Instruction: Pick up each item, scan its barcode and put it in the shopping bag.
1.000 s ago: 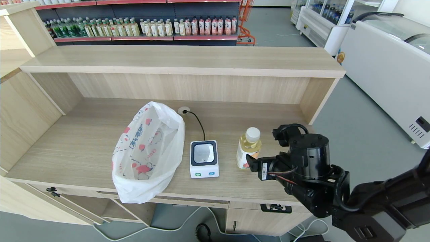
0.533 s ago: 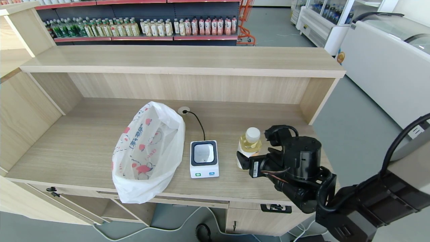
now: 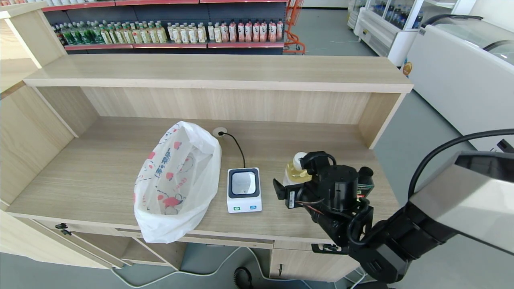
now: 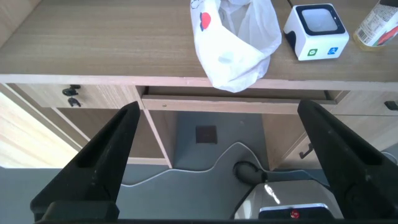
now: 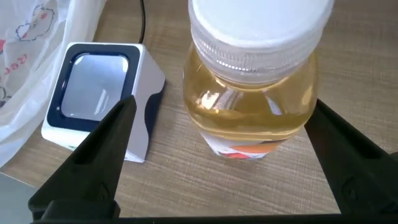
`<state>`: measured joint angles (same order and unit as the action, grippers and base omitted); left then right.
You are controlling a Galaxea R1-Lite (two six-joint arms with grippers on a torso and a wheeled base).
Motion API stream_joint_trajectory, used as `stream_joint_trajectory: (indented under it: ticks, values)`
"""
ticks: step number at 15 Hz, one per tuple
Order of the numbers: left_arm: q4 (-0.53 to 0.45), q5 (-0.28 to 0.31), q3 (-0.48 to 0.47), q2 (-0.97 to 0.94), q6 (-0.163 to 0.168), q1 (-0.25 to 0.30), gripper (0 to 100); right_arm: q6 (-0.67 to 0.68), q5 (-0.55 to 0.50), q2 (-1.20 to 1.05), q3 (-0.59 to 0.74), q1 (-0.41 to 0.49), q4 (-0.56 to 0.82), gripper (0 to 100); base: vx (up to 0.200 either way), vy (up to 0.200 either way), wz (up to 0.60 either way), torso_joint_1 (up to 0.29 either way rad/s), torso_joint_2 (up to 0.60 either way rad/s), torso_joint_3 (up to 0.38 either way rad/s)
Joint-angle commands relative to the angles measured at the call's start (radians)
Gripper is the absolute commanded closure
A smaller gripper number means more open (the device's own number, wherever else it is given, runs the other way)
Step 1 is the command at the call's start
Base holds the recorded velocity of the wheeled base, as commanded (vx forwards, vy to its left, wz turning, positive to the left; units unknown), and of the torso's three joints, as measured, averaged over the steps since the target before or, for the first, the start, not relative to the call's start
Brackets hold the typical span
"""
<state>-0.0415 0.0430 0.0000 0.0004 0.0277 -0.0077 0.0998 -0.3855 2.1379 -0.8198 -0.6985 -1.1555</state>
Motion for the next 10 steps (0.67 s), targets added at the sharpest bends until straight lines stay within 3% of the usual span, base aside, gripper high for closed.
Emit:
stream_joint_trajectory:
  ticks: [1, 10]
  values:
    - [0.0, 0.0, 0.0, 0.0, 0.0, 0.0, 0, -0.015, 0.001, 0.05, -0.033, 0.004, -0.012, 0, 0.0, 0.0, 0.0, 0.0, 0.0, 0.0]
    - [0.0, 0.0, 0.0, 0.0, 0.0, 0.0, 0, -0.077, 0.013, 0.146, -0.162, 0.028, -0.016, 0, 0.0, 0.0, 0.0, 0.0, 0.0, 0.0]
